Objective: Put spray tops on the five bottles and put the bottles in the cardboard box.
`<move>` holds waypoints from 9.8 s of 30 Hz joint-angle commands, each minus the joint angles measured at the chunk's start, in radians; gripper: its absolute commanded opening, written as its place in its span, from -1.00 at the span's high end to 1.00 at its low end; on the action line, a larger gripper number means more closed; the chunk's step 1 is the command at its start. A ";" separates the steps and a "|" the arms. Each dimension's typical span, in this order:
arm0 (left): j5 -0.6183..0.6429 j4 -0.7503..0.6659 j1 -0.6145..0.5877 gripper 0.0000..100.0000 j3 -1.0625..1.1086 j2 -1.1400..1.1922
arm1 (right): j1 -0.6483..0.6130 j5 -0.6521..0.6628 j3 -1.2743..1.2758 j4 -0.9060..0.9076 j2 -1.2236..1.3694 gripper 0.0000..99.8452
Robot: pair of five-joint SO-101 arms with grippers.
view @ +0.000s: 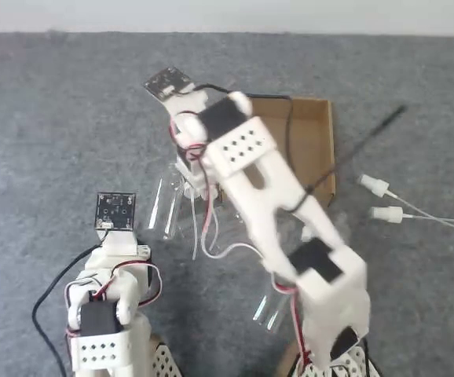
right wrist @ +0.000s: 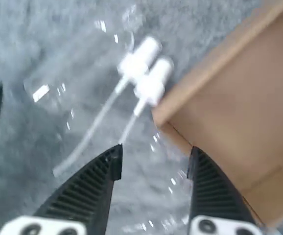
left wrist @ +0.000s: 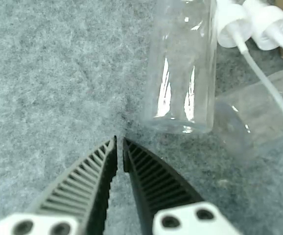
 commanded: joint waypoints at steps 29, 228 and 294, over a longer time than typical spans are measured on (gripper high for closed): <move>0.005 0.005 0.002 0.98 -0.007 -0.018 | 1.050 0.973 1.045 -0.269 -0.812 0.64; 0.005 0.005 0.002 0.98 -0.007 -0.018 | 0.556 0.379 0.546 -0.056 -0.506 0.99; 0.005 0.005 0.002 0.98 -0.007 -0.018 | 0.432 0.014 1.275 -0.375 -0.938 0.56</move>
